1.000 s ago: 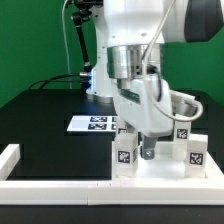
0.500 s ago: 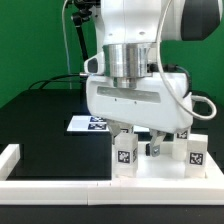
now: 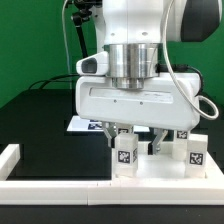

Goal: Assemble square table

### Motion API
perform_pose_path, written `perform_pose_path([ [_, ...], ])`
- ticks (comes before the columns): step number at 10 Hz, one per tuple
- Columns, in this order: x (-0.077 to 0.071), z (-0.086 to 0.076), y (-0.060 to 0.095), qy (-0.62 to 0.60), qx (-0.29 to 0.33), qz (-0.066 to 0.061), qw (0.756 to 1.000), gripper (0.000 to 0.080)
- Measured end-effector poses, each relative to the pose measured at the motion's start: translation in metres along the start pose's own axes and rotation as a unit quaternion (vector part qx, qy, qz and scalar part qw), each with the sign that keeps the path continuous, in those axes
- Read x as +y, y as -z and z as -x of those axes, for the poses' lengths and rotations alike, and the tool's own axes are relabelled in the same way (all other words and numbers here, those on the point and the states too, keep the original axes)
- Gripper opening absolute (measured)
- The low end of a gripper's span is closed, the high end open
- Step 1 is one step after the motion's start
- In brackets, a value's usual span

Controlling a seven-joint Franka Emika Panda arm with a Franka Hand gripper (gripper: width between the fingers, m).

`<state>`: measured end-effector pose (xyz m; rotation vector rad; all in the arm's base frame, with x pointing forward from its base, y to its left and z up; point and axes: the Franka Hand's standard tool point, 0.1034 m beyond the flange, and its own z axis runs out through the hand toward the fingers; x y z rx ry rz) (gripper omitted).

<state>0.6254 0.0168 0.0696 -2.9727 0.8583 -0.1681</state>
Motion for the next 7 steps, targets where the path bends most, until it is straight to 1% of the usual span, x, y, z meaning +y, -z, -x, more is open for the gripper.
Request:
perform_pose_path([
  [1,0.0002,-0.0001,-0.0001,-0.005,0.000,0.000,1.000,0.0389],
  [2,0.0048,-0.0007,-0.0012,-0.049,0.000,0.003,0.999,0.0298],
  [6,0.0057,-0.0009,-0.0020,-0.184,0.000,0.003,0.983,0.0296],
  [7,0.0063,-0.0014,-0.0016,-0.233,-0.002,0.001,0.972,0.0295],
])
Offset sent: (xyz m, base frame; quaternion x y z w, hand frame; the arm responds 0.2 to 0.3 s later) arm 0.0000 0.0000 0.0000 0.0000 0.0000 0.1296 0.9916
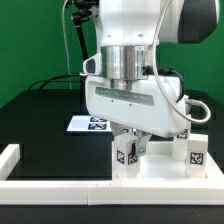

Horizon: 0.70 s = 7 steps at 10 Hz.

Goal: Assemble square table

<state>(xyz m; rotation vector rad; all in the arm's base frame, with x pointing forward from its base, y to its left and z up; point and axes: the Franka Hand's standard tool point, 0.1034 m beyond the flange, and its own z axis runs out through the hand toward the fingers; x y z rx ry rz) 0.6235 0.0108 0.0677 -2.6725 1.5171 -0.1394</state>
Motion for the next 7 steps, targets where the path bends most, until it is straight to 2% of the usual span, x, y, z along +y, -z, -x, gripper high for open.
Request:
perform_pose_path([
  [2,0.0010,-0.0016,0.0013,-0.166,-0.010,0.001,0.986,0.0295],
  [4,-0.0012,0.0027,0.0005,-0.318,-0.026,-0.007,0.948,0.0294],
  [5,-0.0017,0.0024,0.0007,-0.359,-0.032,-0.011,0.933,0.0294],
  [7,-0.0018,0.0032,0.0000,-0.416,-0.034,-0.009,0.908,0.0294],
])
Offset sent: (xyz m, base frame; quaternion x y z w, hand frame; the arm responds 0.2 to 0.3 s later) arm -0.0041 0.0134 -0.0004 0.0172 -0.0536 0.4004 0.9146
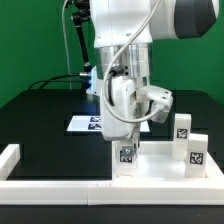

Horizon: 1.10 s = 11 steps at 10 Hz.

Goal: Assemble square table

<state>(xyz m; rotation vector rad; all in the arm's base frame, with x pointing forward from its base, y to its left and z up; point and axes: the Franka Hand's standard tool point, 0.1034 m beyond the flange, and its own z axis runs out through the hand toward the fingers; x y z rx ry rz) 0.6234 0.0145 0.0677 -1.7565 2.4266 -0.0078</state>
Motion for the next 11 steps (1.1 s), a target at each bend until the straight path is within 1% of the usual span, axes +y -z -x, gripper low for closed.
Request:
perform_pose_path([
  [2,0.0007,0.0006,-0.0005,-0.008,0.002,0.001,1.000,0.0294],
  [3,0.0008,0.0005,-0.0005,0.000,0.003,0.001,1.000,0.0393],
  [4,-0.0009,-0.0008,0.0004,0.078,0.004,0.003,0.997,0.0531],
  [5,-0.0024,-0.0040,0.0009,0.157,0.004,0.003,0.988,0.0612],
  [6,-0.0014,-0.0036,0.0003,0.234,0.008,0.006,0.972,0.0612],
  [7,-0.0002,-0.0027,-0.0003,0.289,0.010,0.008,0.957,0.0642],
  [10,-0.0015,-0.0047,0.0001,0.365,0.011,0.008,0.931,0.0649],
  [11,-0.0016,-0.0051,0.0002,0.406,0.013,0.010,0.914,0.0649],
])
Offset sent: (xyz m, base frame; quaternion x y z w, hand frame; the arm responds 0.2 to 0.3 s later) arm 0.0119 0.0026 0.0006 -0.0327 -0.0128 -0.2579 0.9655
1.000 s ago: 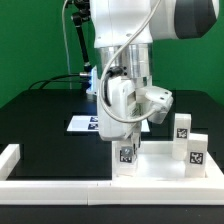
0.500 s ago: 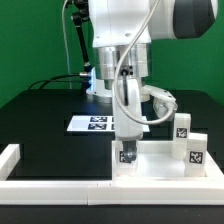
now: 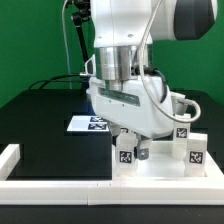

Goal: Assemble square table

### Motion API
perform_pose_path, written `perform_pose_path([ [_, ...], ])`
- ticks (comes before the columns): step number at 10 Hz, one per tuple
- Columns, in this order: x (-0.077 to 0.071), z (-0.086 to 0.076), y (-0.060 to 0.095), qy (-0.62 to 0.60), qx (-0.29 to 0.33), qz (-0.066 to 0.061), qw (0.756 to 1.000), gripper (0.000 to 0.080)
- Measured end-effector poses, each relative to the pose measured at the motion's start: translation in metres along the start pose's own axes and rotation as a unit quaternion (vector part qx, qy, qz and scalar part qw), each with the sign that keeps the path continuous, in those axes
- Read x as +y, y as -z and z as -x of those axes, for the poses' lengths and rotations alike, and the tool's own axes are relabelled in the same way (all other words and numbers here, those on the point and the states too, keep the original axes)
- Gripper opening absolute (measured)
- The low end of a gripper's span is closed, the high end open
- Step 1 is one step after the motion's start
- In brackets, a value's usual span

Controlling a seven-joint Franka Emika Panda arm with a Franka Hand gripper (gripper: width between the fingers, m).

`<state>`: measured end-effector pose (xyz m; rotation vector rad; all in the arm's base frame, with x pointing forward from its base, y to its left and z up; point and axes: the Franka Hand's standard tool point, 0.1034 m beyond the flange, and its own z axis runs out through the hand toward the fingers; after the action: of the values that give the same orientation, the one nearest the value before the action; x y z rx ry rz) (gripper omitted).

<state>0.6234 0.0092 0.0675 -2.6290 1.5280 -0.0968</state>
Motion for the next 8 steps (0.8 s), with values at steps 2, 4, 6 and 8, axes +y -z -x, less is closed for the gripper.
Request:
perform_pose_path([
  [2,-0.0023,-0.0007,0.0025,0.183,0.005,0.017,0.983,0.0649],
  [4,-0.0012,0.0005,0.0000,0.277,0.004,0.020,0.961,0.0649],
  [6,-0.0015,-0.0008,0.0003,0.258,0.007,0.018,0.966,0.0527],
  [8,-0.0014,-0.0008,0.0003,0.207,0.007,0.017,0.978,0.0390],
])
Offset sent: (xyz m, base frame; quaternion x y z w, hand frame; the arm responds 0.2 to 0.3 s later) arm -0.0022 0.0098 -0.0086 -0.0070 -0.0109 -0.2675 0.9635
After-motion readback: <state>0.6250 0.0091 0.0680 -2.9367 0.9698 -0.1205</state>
